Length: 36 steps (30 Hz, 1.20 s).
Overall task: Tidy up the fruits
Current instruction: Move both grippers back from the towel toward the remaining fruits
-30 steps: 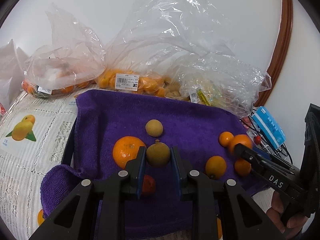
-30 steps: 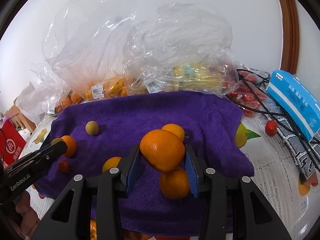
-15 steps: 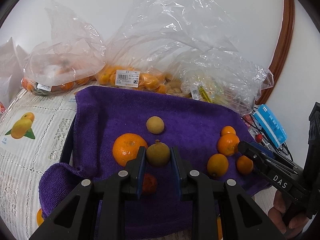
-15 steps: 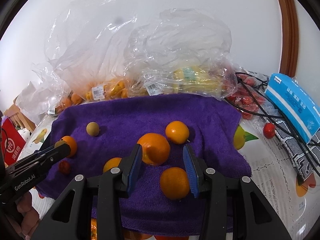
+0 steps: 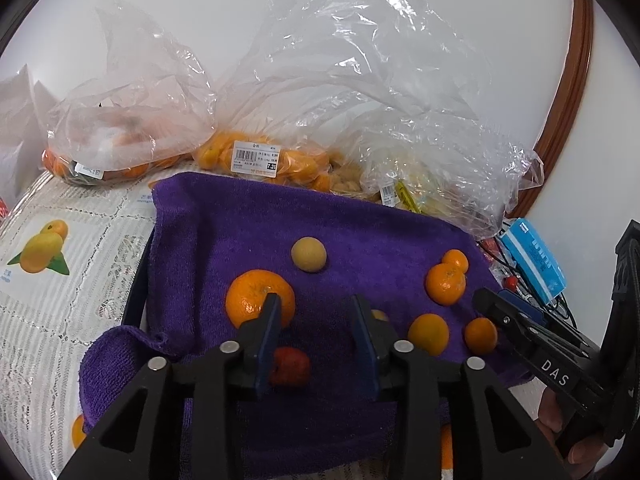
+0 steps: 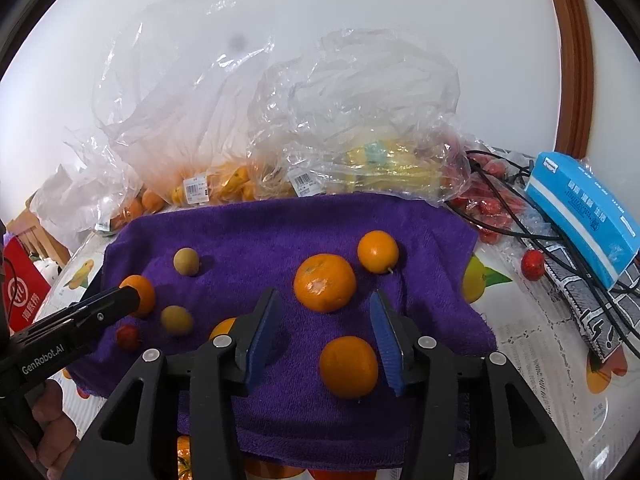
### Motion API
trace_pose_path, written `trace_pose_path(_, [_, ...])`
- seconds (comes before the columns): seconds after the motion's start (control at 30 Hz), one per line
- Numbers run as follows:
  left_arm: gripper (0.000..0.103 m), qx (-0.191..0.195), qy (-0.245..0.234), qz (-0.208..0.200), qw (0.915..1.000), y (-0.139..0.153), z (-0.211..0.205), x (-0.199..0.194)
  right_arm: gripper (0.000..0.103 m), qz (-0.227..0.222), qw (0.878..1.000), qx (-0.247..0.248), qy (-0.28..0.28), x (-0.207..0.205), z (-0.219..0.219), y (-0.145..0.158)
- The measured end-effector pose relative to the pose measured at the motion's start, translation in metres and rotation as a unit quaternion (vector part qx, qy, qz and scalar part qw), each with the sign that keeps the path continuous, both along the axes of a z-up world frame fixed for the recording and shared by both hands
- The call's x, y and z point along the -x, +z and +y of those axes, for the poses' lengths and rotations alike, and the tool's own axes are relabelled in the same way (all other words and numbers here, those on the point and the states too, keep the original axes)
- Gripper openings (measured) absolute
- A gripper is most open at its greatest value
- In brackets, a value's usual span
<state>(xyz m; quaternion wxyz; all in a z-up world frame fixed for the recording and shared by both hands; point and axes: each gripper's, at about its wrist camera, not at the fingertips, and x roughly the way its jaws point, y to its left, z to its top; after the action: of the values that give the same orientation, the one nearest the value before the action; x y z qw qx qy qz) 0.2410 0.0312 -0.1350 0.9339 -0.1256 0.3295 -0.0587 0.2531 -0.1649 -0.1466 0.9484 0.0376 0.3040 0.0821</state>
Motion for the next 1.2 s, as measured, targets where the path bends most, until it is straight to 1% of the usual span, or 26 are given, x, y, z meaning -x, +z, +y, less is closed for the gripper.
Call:
trace_pose_path(0.13, [0.039, -0.006, 0.003, -0.006, 1.0, 0.001, -0.002, 0.002, 0.051, -0.007, 1.0, 0.002, 0.001, 0.003, 0.001, 0.003])
trace_pose_path(0.33, [0.041, -0.028, 0.017, -0.027, 0.9991, 0.006, -0.001, 0.009, 0.052, -0.021, 1.0, -0.006, 0.005, 0.011, 0.001, 0.01])
trace_pose_path(0.43, [0.041, -0.032, 0.026, -0.034, 0.9986, 0.009, 0.001, 0.012, 0.052, -0.026, 1.0, -0.013, 0.009, 0.016, 0.001, 0.013])
trace_pose_path(0.53, [0.041, -0.03, 0.035, -0.04, 0.9982, 0.011, 0.007, 0.016, 0.052, -0.034, 0.999, -0.016, 0.009, 0.022, 0.002, 0.017])
trace_pose_path(0.67, [0.041, -0.015, 0.042, -0.034, 0.9984, 0.011, 0.015, 0.021, 0.052, -0.037, 0.999, -0.024, 0.015, 0.033, 0.002, 0.019])
trace_pose_path(0.77, [0.041, -0.013, 0.052, -0.035, 0.998, 0.011, 0.021, 0.03, 0.052, -0.04, 0.999, -0.027, 0.013, 0.045, 0.001, 0.017])
trace_pose_path(1.07, [0.041, 0.002, 0.072, -0.023, 0.9971, 0.004, 0.04, 0.059, 0.052, -0.026, 0.999, -0.037, 0.012, 0.075, -0.004, 0.008])
trace_pose_path(1.2, [0.041, -0.001, 0.077, -0.019, 0.9968, 0.001, 0.043, 0.074, 0.052, -0.016, 0.999, -0.046, 0.023, 0.083, -0.001, 0.004])
